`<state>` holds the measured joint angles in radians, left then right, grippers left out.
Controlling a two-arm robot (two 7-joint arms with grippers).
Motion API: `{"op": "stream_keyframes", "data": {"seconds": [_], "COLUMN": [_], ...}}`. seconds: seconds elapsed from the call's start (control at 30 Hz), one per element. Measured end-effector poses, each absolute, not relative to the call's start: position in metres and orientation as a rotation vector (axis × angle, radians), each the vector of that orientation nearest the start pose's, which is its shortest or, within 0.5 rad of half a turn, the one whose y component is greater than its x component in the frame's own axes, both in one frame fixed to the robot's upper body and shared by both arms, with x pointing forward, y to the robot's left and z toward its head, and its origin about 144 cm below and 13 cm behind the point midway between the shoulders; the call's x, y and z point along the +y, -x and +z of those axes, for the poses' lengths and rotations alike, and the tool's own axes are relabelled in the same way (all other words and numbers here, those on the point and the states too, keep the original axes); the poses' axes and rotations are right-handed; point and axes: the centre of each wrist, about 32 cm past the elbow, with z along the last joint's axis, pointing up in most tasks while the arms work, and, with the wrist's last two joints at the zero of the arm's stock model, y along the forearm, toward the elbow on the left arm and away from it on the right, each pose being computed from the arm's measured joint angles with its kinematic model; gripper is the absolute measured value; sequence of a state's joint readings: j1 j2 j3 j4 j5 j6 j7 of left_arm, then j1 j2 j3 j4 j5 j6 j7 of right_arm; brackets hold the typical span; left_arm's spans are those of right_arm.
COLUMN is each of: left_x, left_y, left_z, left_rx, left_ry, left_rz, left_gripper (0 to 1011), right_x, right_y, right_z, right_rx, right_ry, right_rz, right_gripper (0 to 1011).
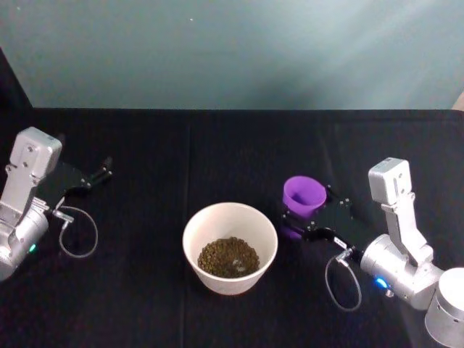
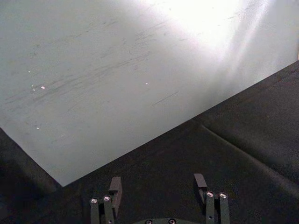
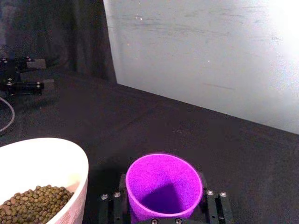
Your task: Pick up the cup and pour the mung beans from the cup into the bowl.
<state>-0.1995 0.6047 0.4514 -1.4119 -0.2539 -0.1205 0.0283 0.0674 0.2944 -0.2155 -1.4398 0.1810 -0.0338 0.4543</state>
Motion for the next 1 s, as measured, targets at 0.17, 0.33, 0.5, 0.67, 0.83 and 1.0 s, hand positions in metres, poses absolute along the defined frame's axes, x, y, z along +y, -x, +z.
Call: {"op": "stream_keyframes", "data": {"seconds": [0.17,0.33,0.5,0.67,0.83,1.0], "left_x": [0.310,0.310,0.310,0.310,0.310,0.310], "left_y": [-0.489,-0.489,-0.489,-0.489,-0.489,-0.489], "left_z": [1.140,1.140,1.140,1.140,1.140,1.140], "left_rx": [-0.285,-0.285,-0.285,-0.285,-0.285,-0.285], "left_ry": [-0.304,-0.304,-0.304,-0.304,-0.304,-0.304], "left_rz": [1.248,1.248,1.248,1.248,1.248,1.248], "left_gripper": [1000,1000,1000,1000,1000,1000], "right_x": [-0.259,-0.260,-0.258,-0.257,-0.261,-0.274], "right_y": [-0.470,-0.468,-0.464,-0.459,-0.458,-0.460], "right_z": [1.117,1.119,1.132,1.151,1.163,1.168], "right_rx": [-0.002,-0.014,-0.060,-0.115,-0.141,-0.144], "right_ry": [0.149,0.142,0.134,0.116,0.093,0.084], "right_rz": [-0.941,-0.945,-0.958,-0.985,-1.019,-1.060], "right_gripper": [954,1003,1003,1003,1003,1003]}}
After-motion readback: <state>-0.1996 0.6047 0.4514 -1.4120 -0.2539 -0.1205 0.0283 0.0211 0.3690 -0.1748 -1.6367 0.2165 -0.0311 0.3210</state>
